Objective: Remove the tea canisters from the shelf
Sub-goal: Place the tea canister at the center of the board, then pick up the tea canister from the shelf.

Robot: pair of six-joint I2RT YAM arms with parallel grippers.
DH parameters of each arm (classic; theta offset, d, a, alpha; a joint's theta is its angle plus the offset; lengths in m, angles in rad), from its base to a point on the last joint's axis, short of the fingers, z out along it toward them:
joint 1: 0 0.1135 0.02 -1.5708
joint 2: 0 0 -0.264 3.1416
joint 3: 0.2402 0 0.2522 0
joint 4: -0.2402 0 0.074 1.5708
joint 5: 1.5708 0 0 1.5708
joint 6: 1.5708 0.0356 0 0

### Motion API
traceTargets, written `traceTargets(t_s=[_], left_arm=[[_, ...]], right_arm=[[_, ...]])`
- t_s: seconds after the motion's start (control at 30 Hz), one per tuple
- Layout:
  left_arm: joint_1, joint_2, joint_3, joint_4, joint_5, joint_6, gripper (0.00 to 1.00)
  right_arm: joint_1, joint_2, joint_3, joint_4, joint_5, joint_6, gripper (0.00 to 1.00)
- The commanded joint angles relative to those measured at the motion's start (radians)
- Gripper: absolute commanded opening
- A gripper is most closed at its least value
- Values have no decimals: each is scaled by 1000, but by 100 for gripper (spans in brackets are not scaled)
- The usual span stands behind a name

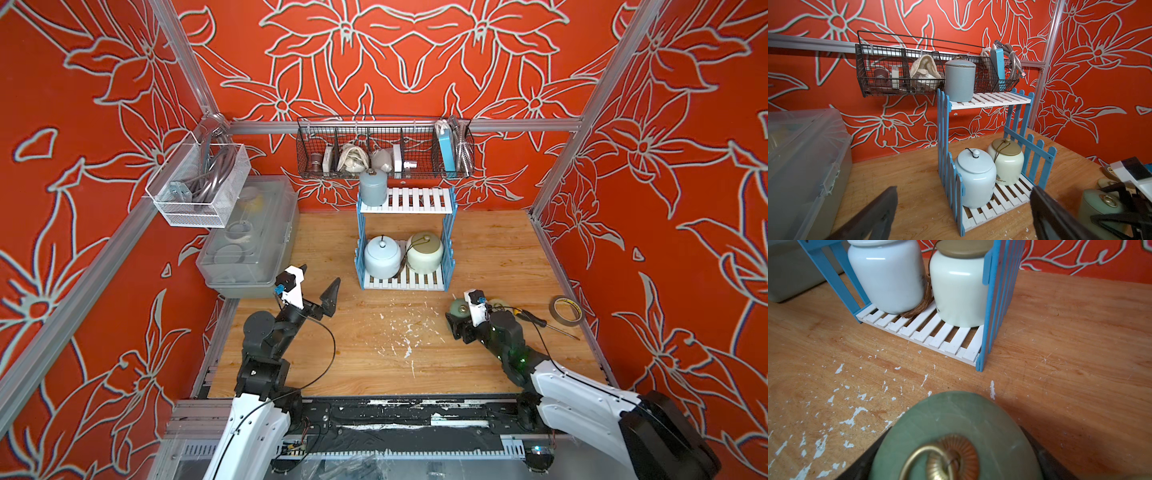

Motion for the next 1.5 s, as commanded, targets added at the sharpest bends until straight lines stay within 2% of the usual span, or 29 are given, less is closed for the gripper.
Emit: traceTargets(t_s=[0.0, 0.27, 0.6, 0.63, 0.67, 0.8, 1.07, 1.17, 1.27, 1.47], left_arm=[[5, -11, 3, 9, 8, 9, 98], [-1, -17, -9, 26, 6, 16, 98], [-1, -17, -12, 38, 9, 13, 98], [2, -15, -4, 25, 13, 4, 98], [4, -11, 3, 14, 15, 0, 98], [-5, -20, -19, 50, 2, 18, 98], [-21, -10, 30, -29, -6, -27, 98], [-24, 15, 102, -114, -6, -36, 98], [-46, 35, 152, -170, -20, 16, 98], [-63, 144, 322, -327, -3, 67, 98]], right_arm=[[5, -1, 26, 110, 4, 18, 66], [5, -22, 1, 89, 34, -2, 71], [5, 6, 20, 78, 30, 43, 92], [6, 5, 30, 57, 27, 42, 98], [6, -1, 44, 32, 24, 43, 99], [6, -35, 55, 10, 40, 54, 100], [12, -160, 137, -131, 33, 81, 99], [12, -206, 204, -235, 23, 83, 99], [11, -256, 257, -316, 18, 66, 99], [10, -344, 357, -478, 100, 48, 99]])
